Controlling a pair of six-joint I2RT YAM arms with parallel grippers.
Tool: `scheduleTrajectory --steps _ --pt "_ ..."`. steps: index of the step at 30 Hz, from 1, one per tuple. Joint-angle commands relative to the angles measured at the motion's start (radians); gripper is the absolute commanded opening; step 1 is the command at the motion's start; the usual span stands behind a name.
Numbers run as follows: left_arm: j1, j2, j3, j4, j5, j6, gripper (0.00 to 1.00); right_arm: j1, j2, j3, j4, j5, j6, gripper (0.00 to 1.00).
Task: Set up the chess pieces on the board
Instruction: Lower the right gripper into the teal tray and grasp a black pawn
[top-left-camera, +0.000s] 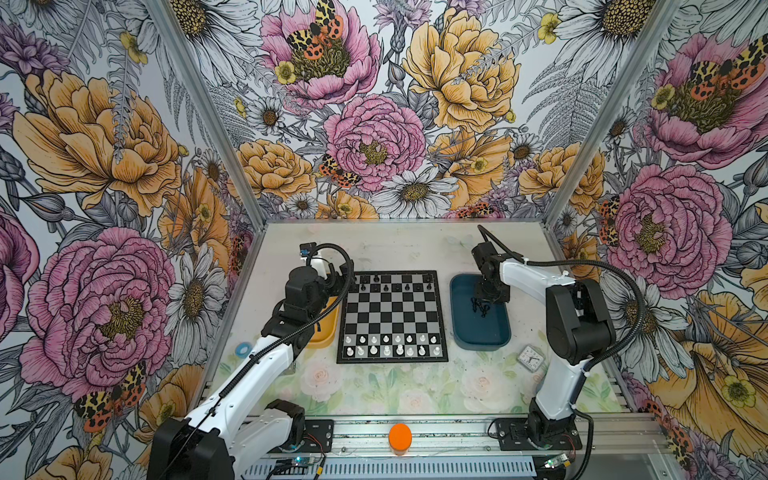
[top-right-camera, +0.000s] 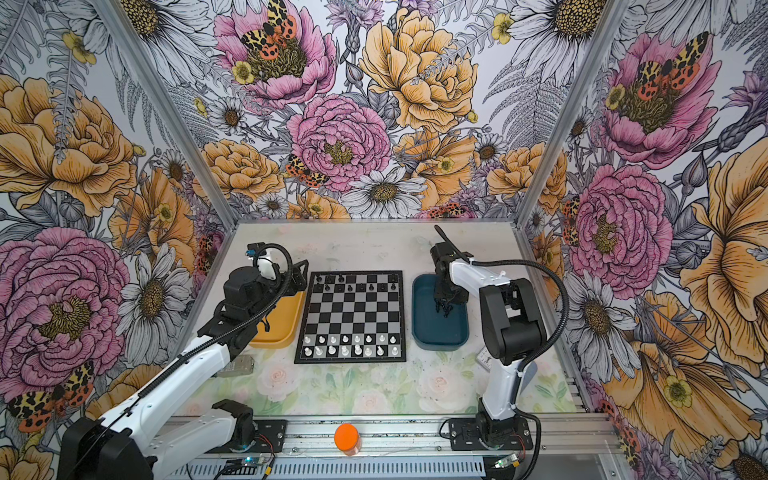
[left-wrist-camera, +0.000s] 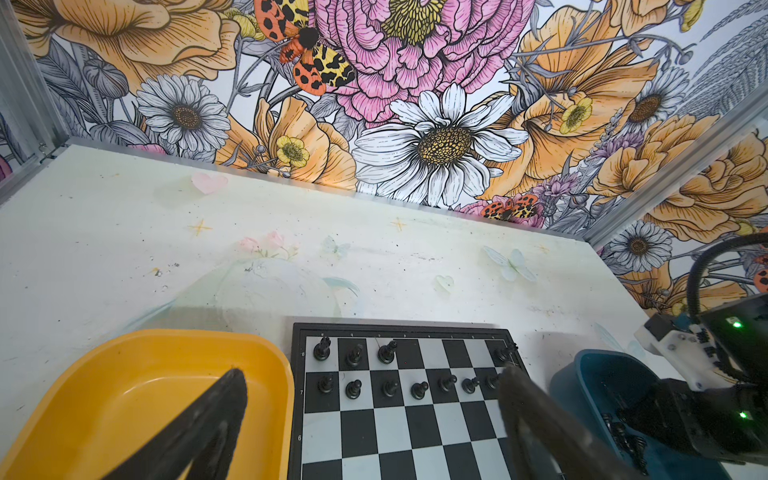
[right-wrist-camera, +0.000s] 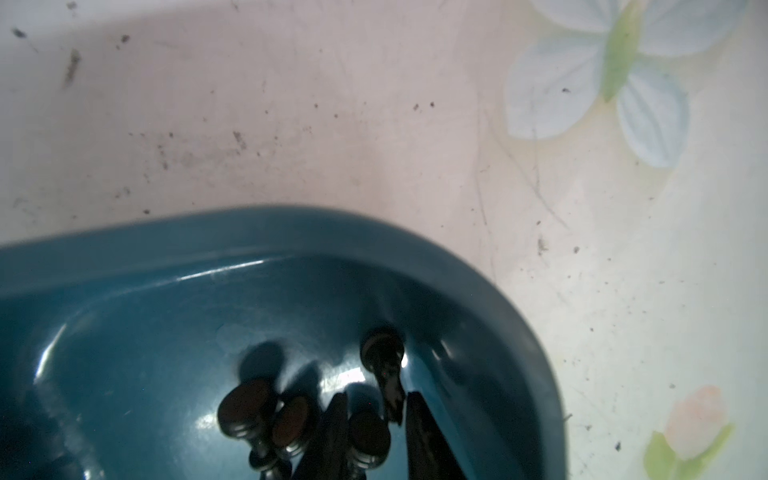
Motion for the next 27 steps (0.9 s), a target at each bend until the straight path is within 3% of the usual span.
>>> scheduleTrajectory --steps 1,27 --pt "0.011 0.007 0.000 0.006 0.014 0.009 0.96 -0.009 0.015 0.036 0.013 0.018 -0.007 0.27" --pt "0.010 0.020 0.006 0.004 0.014 0.008 0.96 -0.027 0.058 0.062 0.015 0.033 -0.019 0.16"
